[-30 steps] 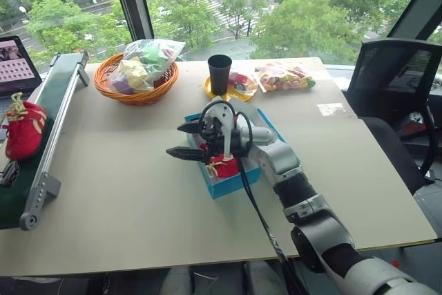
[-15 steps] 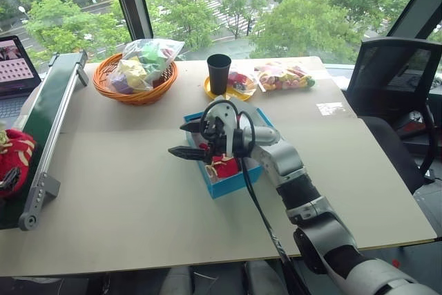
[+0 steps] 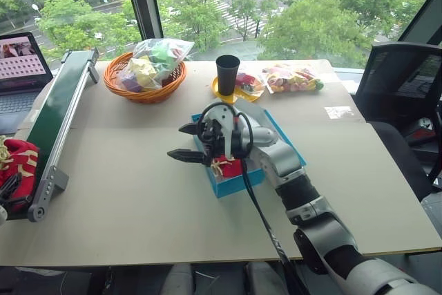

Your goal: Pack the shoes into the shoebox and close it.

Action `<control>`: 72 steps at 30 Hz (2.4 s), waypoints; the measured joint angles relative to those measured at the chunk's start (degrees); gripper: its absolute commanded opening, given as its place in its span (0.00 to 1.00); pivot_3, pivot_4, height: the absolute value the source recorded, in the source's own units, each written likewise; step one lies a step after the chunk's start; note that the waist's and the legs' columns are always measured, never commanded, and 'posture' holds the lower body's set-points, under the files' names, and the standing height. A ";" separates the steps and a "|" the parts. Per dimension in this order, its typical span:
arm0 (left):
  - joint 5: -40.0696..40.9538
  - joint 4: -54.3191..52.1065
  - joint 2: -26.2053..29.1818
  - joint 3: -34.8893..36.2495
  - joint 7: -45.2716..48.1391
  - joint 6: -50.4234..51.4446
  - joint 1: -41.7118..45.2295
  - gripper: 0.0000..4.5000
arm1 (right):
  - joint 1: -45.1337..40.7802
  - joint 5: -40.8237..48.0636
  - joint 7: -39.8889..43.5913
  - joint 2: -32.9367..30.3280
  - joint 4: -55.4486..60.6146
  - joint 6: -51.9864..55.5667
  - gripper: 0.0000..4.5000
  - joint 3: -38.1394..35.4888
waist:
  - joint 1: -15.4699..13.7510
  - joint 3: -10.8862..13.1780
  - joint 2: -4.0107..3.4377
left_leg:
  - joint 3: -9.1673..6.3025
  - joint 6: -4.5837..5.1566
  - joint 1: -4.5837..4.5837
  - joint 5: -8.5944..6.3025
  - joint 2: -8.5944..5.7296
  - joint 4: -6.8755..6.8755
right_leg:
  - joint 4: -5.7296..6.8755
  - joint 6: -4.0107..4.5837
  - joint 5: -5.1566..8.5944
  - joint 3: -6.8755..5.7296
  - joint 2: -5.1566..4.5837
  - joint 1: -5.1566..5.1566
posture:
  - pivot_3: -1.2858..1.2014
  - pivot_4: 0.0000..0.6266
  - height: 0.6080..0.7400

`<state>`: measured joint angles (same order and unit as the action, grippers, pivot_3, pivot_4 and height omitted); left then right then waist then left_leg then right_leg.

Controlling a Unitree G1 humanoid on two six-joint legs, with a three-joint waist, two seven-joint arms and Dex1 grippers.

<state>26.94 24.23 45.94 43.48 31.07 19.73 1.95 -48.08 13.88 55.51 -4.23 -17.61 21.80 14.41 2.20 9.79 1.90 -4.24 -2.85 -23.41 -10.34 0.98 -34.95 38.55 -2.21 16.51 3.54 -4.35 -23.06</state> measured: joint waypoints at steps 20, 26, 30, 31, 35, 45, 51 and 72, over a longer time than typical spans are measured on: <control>9.20 -29.16 -15.38 -26.90 -13.09 17.99 41.01 0.04 | -16.81 36.38 -24.25 4.81 -7.51 35.14 1.00 -38.33 | 1.80 0.04 0.29 | -0.16 -0.02 -0.68 0.03 -0.07 -0.13 | 0.18 0.03 -0.04 -0.15 0.00 -0.32 | 0.52 0.24 0.98; 9.25 -28.88 -18.82 -28.91 -13.57 18.18 43.39 0.04 | -17.57 39.12 -28.40 4.63 -6.74 34.94 1.00 -39.84 | 1.90 0.06 0.25 | -0.16 -0.01 -0.65 0.04 -0.05 -0.17 | 0.24 0.03 -0.04 -0.14 0.03 -0.32 | 0.52 0.24 0.98; 9.57 -29.42 -22.79 -30.22 -15.52 20.38 44.26 0.04 | -17.44 39.03 -30.16 4.75 -6.71 33.52 1.00 -39.51 | 1.73 0.06 0.25 | -0.17 -0.02 -0.79 0.04 -0.09 -0.31 | 0.19 0.02 -0.04 -0.15 -0.01 -0.32 | 0.52 0.24 0.98; 9.69 -30.05 -23.28 -30.81 -15.84 20.67 44.41 0.04 | -17.44 39.03 -30.50 4.80 -6.73 33.31 1.00 -39.48 | 1.71 0.06 0.25 | -0.17 -0.01 -0.80 0.04 -0.09 -0.31 | 0.19 0.02 -0.04 -0.16 -0.01 -0.32 | 0.52 0.24 0.98; 10.69 -33.14 -23.97 -31.22 -17.15 23.11 45.99 0.04 | -17.44 38.78 -31.54 4.76 -8.47 31.62 1.00 -39.48 | 1.78 0.06 0.25 | -0.17 -0.01 -0.78 0.04 -0.09 -0.31 | 0.19 0.02 -0.04 -0.16 0.00 -0.32 | 0.52 0.24 0.98; 12.85 -38.10 -27.58 -31.20 -21.27 27.26 46.22 0.04 | -17.58 36.82 -31.98 4.28 -12.75 27.25 1.00 -39.35 | 1.76 0.06 0.25 | -0.17 -0.02 -0.78 0.04 -0.09 -0.33 | 0.20 0.02 -0.04 -0.16 0.00 -0.31 | 0.52 0.24 0.98; 13.02 -40.48 -30.14 -31.16 -23.83 28.67 43.99 0.04 | -17.60 36.35 -31.81 4.26 -13.34 26.54 0.84 -38.97 | 1.74 0.07 0.24 | -0.17 -0.02 -0.79 0.04 -0.09 -0.35 | 0.20 0.02 -0.04 -0.15 0.00 -0.31 | 0.52 0.24 0.98; 14.12 -42.45 -30.72 -30.05 -25.47 31.34 41.65 0.46 | -17.60 34.70 -30.64 4.28 -14.59 24.73 0.07 -36.96 | 1.76 0.07 0.25 | -0.17 -0.02 -0.79 0.04 -0.09 -0.36 | 0.20 0.02 -0.04 -0.15 0.00 -0.31 | 0.52 0.24 0.98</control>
<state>41.07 -18.22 15.22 13.43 5.59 51.06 43.60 -65.68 48.59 24.88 0.04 -32.19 46.53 -22.55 3.96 9.86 2.14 -4.41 -2.87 -24.20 -10.30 0.89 -35.31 38.75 -2.19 16.47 3.39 -4.35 -23.36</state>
